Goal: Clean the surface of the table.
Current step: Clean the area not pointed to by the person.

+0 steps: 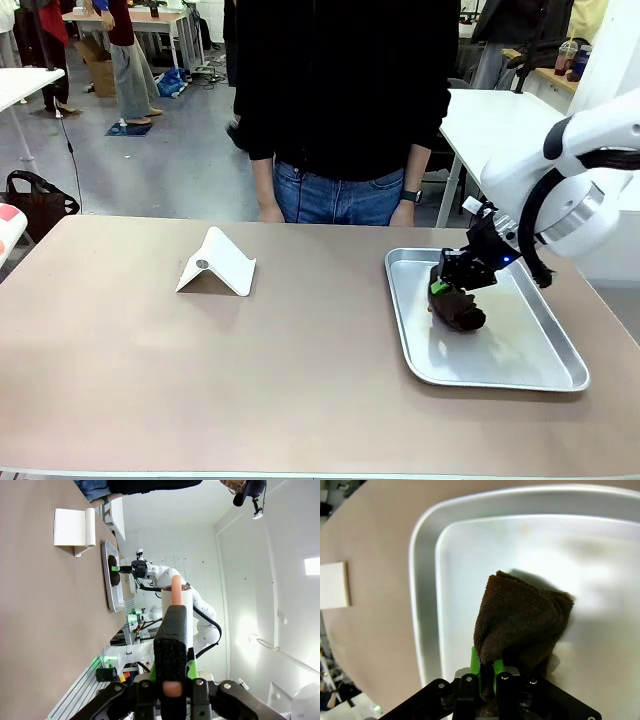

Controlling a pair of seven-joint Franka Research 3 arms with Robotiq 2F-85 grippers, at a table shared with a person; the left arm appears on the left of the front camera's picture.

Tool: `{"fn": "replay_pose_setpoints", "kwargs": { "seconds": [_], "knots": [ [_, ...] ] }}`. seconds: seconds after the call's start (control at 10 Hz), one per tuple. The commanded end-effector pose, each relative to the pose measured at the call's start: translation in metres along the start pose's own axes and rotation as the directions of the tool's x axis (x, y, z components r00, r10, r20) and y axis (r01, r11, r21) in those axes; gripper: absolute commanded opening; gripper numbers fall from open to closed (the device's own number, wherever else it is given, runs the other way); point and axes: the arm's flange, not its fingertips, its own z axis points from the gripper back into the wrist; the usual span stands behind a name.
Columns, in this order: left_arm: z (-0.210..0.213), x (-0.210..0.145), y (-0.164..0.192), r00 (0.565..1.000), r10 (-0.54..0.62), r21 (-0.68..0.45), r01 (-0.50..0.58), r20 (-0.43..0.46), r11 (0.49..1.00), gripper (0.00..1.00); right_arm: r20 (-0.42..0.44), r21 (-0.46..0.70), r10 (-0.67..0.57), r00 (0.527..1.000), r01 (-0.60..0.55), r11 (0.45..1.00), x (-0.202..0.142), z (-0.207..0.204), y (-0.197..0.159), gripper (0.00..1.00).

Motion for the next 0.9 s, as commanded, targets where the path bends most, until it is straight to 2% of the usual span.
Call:
{"fn": "replay_pose_setpoints", "kwargs": {
  "seconds": [0.0,0.4,0.8],
  "knots": [
    [-0.003,-0.001,-0.005,1.000,0.011,-0.009,-0.011,0.012,1.000,0.22,-0.021,0.101,0.062,0.998,-0.060,0.993,-0.002,-0.019,0.011,0.11],
    [-0.003,-0.001,-0.005,1.000,0.011,-0.009,-0.011,0.012,1.000,0.22,-0.006,0.096,0.124,0.992,-0.123,0.988,-0.007,-0.033,0.030,0.11],
    [-0.003,-0.001,-0.005,1.000,0.011,-0.009,-0.011,0.012,1.000,0.22,0.034,0.003,0.090,0.995,-0.091,0.996,-0.006,-0.018,0.007,0.11]
  ]
}}
